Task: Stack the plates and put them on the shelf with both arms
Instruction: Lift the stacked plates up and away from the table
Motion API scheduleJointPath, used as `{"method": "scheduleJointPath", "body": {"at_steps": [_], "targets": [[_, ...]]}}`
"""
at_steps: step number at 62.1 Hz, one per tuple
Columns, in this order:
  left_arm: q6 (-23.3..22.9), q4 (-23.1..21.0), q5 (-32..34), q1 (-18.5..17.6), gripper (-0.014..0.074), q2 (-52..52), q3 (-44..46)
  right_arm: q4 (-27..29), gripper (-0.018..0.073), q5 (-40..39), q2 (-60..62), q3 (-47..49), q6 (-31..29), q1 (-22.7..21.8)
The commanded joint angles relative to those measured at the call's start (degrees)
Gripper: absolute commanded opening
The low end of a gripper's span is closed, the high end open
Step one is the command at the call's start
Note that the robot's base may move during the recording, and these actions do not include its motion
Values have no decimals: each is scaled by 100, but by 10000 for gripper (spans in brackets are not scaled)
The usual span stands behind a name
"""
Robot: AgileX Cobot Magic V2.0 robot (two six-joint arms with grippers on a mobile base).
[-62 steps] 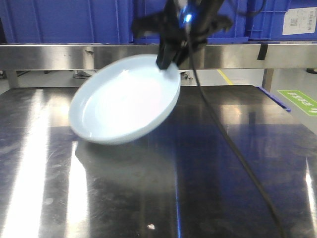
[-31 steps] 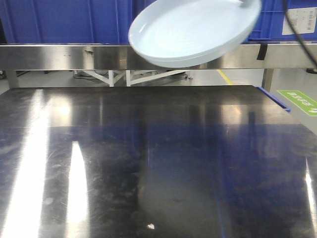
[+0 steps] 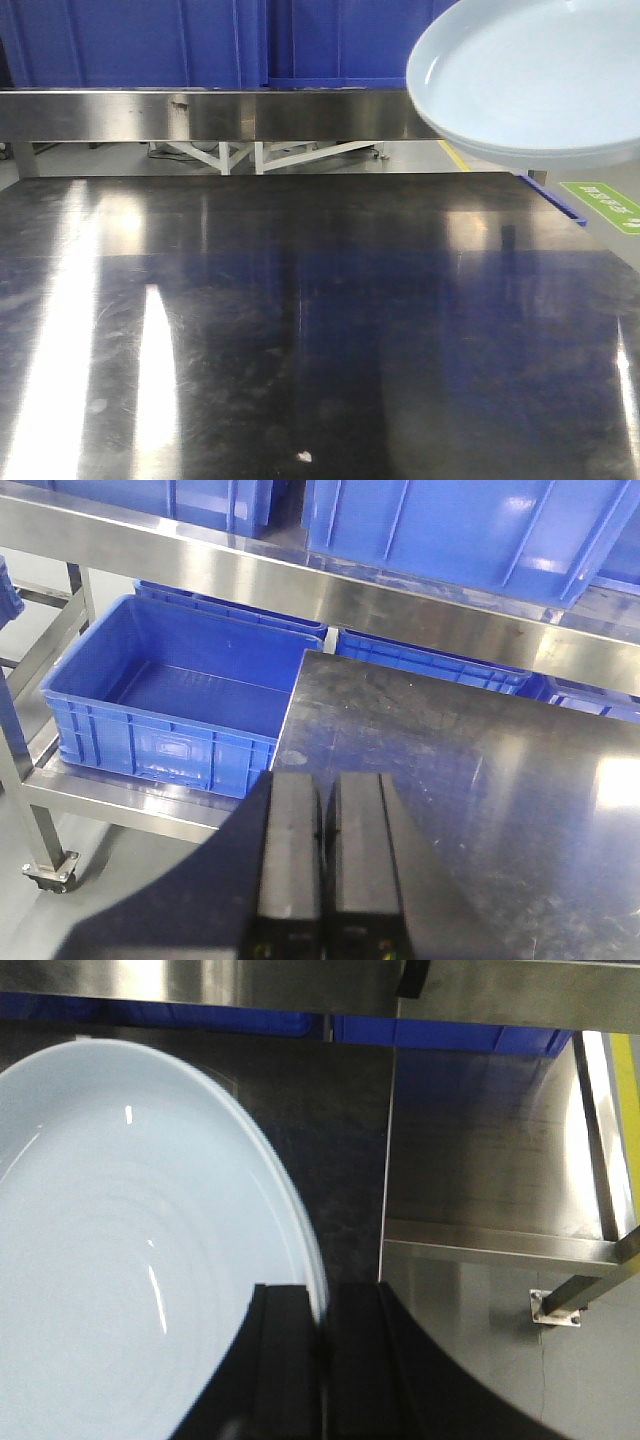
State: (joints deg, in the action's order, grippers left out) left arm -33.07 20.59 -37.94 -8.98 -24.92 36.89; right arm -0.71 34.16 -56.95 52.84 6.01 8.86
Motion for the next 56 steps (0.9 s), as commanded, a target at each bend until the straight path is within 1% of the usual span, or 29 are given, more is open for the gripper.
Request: {"method": "scheduleJointPath", "body": {"at_steps": [1,10,56], "targets": [[-42,74,451,11,90,-42,157,71,48,-653,465,-74,-26,-52],[-42,74,451,11,90,-42,157,71,48,-678,722,-208,-26,-52],[-42,74,451,11,90,-42,157,71,48,-640,706,-215,-26,-52]]}}
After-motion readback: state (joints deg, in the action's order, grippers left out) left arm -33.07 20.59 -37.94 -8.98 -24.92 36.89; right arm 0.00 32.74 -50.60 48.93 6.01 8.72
